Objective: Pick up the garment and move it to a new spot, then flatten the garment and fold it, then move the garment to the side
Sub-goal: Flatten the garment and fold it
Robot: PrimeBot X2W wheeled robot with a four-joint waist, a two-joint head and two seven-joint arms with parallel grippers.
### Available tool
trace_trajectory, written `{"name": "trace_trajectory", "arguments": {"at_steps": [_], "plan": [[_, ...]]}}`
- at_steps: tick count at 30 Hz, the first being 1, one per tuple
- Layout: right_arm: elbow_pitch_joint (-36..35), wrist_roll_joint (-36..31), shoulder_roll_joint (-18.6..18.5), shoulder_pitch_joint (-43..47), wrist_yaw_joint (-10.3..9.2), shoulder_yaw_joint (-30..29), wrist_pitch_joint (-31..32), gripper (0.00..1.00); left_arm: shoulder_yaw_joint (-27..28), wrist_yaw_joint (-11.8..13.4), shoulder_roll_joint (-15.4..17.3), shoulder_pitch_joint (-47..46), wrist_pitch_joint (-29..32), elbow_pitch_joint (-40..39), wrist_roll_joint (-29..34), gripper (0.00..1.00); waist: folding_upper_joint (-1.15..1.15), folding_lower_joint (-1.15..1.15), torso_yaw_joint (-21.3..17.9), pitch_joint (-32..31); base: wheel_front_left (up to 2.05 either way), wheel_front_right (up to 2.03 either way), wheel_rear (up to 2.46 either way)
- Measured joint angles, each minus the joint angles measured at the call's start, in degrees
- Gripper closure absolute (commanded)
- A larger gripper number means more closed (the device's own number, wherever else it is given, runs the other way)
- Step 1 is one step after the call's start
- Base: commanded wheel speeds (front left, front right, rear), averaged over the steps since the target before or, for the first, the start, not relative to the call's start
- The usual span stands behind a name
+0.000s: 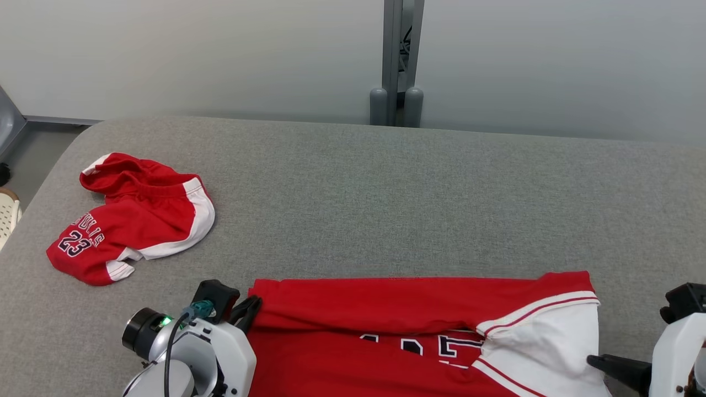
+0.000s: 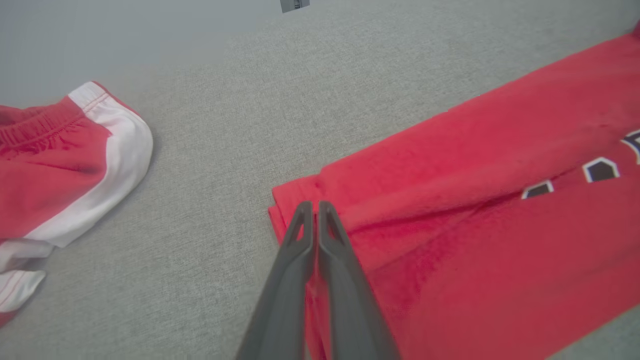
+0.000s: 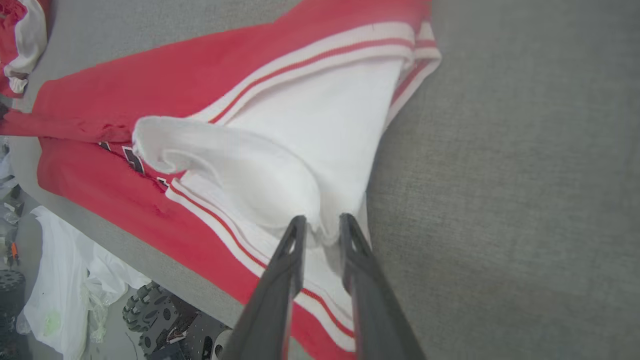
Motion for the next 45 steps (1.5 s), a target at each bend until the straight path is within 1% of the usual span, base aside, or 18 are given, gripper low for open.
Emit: {"name": "trace_trajectory", "arguments": {"at_steps": [1,2,3,9,13,18,22,24,26,29,34,35,36,37,38,40,42,45], "plan": [[0.0,0.2,0.2,0.2,0.00,-0.1,0.6,0.00,-0.2,0.1,0.0,0.1,0.3,0.2,0.0,0.69,0.00,0.00,0.0,0.0,0.00,0.00,0.00],[-0.2,0.4,0.3,0.5,0.00,-0.5,1.1,0.00,-0.2,0.1,0.0,0.2,0.5,0.5,0.0,0.51,0.00,0.00,0.0,-0.1,0.00,0.00,0.00],[-0.4,0.4,0.4,0.7,0.00,-0.7,1.7,0.00,-0.3,0.2,0.0,0.2,0.8,0.7,0.0,0.00,0.00,0.00,0.0,-0.1,0.00,0.00,0.00],[-0.5,0.5,-0.2,2.6,0.00,-1.8,4.4,0.00,-0.6,0.6,0.5,0.7,3.5,1.8,-0.7,0.00,0.00,0.00,-0.1,-0.5,0.00,0.00,0.00],[-0.4,0.3,-0.2,3.6,0.00,-3.2,5.6,0.00,-1.2,0.5,1.6,1.6,5.5,1.8,-1.1,0.00,0.00,0.00,-0.3,-0.9,0.00,0.00,0.00],[-2.0,0.5,-1.2,6.0,0.00,-5.5,6.7,0.00,-0.8,2.4,2.8,1.6,5.3,0.7,-0.7,0.00,0.00,0.00,-0.2,-1.6,0.00,0.00,0.00],[-0.6,-3.2,-4.4,8.1,-0.01,-8.2,5.4,0.00,0.0,3.8,3.2,1.7,3.5,-0.3,-0.7,0.00,0.00,0.00,-0.3,-2.2,0.00,0.00,0.00],[-0.3,-4.9,-4.4,8.6,-0.01,-10.4,3.5,0.00,0.8,4.9,3.0,1.7,1.6,-0.9,-0.7,0.00,0.00,0.00,-0.5,-2.5,0.00,0.00,0.00],[-0.3,-7.1,-3.7,8.6,-0.01,-13.2,0.3,0.00,2.0,6.1,2.7,1.8,-0.8,-1.5,-1.2,0.00,0.00,0.00,-0.8,-2.7,0.00,0.00,0.00],[-1.4,-12.7,-1.4,7.7,-0.01,-17.3,-6.1,0.00,3.9,7.3,1.6,1.8,-5.0,-2.5,-2.2,0.00,0.00,0.00,-1.3,-2.7,0.00,0.00,0.00],[-2.7,-22.7,5.9,7.1,0.00,-22.9,-18.0,0.00,7.3,9.6,-0.4,1.3,-12.7,-3.7,-3.4,0.00,0.00,0.00,-1.9,-2.7,0.00,0.00,0.00],[-2.7,-22.7,5.9,7.1,0.00,-22.9,-18.0,0.00,7.3,9.6,-0.4,1.3,-12.7,-3.7,-3.4,0.00,0.00,0.00,-1.9,-2.7,0.00,0.00,0.00],[-2.7,-24.7,7.4,6.8,-0.01,-24.2,-20.5,0.00,8.0,10.0,-0.8,1.2,-13.8,-4.1,-3.5,0.00,0.00,0.00,-2.0,-2.6,0.00,0.00,0.00],[-2.6,-29.1,10.3,6.9,-0.01,-26.6,-26.0,0.00,9.6,10.5,-1.9,1.2,-15.3,-5.0,-3.8,0.00,0.00,0.00,-2.2,-2.6,0.00,0.00,0.00],[-2.6,-29.1,10.3,6.9,-0.01,-26.6,-26.0,0.00,9.6,10.5,-1.9,1.2,-15.3,-5.0,-3.8,0.00,0.00,0.00,-2.2,-2.6,0.00,0.00,0.00],[-1.9,-33.0,13.5,7.0,-0.01,-29.3,-31.4,0.00,11.3,10.9,-2.8,1.2,-15.9,-6.3,-3.7,0.00,0.00,0.00,-2.2,-2.7,0.00,0.00,0.00],[-1.8,-37.0,16.3,8.2,-0.01,-30.5,-34.2,0.00,14.8,11.5,-3.9,1.5,-16.0,-9.9,-2.5,0.00,0.00,0.00,-2.2,-2.7,0.00,0.00,0.00],[-1.8,-41.4,20.9,10.2,-0.01,-33.3,-35.9,0.00,20.0,11.2,-6.1,4.0,-16.1,-15.4,0.6,0.00,0.00,0.00,-2.4,-2.6,0.00,0.00,0.00]]}}
